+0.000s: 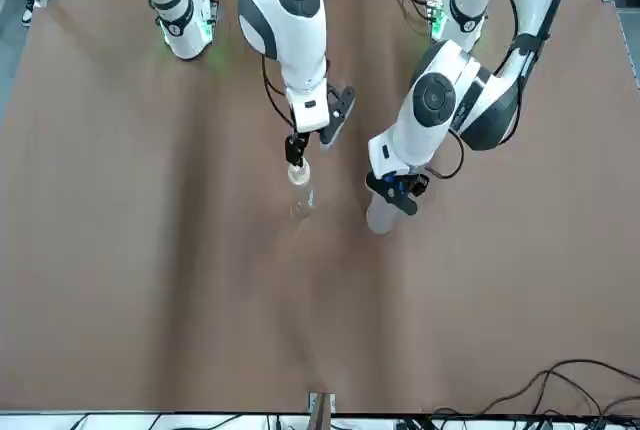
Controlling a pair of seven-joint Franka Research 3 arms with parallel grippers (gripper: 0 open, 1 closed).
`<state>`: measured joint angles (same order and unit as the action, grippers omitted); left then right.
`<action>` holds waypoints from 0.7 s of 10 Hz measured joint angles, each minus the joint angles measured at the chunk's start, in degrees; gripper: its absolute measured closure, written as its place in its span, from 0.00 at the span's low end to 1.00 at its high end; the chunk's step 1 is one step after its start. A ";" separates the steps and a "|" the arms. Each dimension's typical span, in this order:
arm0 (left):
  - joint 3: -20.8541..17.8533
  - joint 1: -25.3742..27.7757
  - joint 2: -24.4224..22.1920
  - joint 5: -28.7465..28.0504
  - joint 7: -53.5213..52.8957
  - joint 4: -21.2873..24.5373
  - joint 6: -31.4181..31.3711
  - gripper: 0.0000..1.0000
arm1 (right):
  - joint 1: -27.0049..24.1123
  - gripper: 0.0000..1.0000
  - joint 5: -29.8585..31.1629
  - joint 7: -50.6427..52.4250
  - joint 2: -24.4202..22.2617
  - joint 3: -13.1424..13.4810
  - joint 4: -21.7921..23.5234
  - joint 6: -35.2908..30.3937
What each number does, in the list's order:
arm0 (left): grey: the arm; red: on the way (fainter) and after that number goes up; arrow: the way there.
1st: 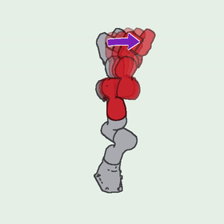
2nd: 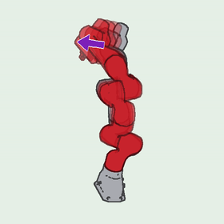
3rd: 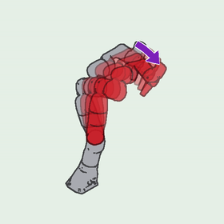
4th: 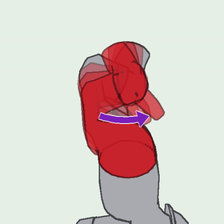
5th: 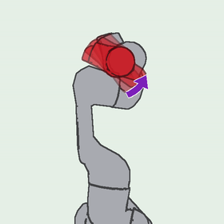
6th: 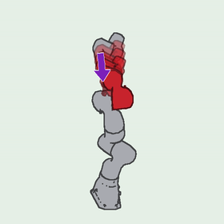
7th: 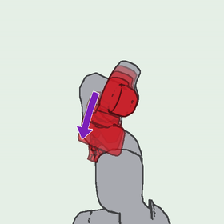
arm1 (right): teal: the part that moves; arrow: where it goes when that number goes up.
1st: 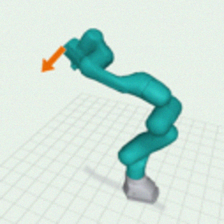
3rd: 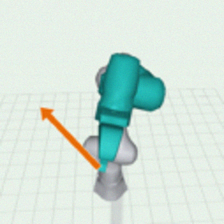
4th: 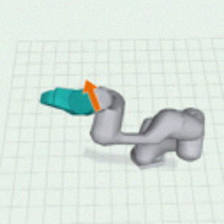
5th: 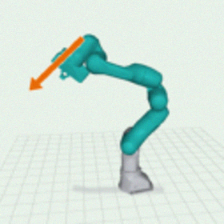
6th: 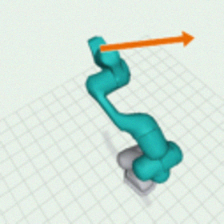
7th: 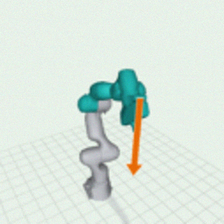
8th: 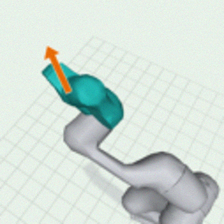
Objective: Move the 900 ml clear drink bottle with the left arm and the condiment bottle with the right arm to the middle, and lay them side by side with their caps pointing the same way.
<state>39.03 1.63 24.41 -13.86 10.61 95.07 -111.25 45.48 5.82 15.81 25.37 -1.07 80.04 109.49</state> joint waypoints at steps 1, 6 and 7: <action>-0.01 0.12 0.00 0.00 1.29 -0.06 0.00 0.32 | 0.06 0.01 0.02 5.61 0.00 -0.05 0.05 0.00; -0.12 1.03 -0.03 0.00 19.89 -3.50 0.00 0.32 | -0.04 0.01 0.07 32.76 0.09 0.42 0.16 -0.03; -0.13 1.06 -0.03 0.00 26.07 -3.77 0.00 0.32 | -0.57 0.01 0.07 37.64 0.27 0.67 0.21 -0.11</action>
<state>38.90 2.69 24.38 -13.85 36.67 91.30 -111.25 44.91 5.88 53.45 25.64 -0.40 80.25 109.38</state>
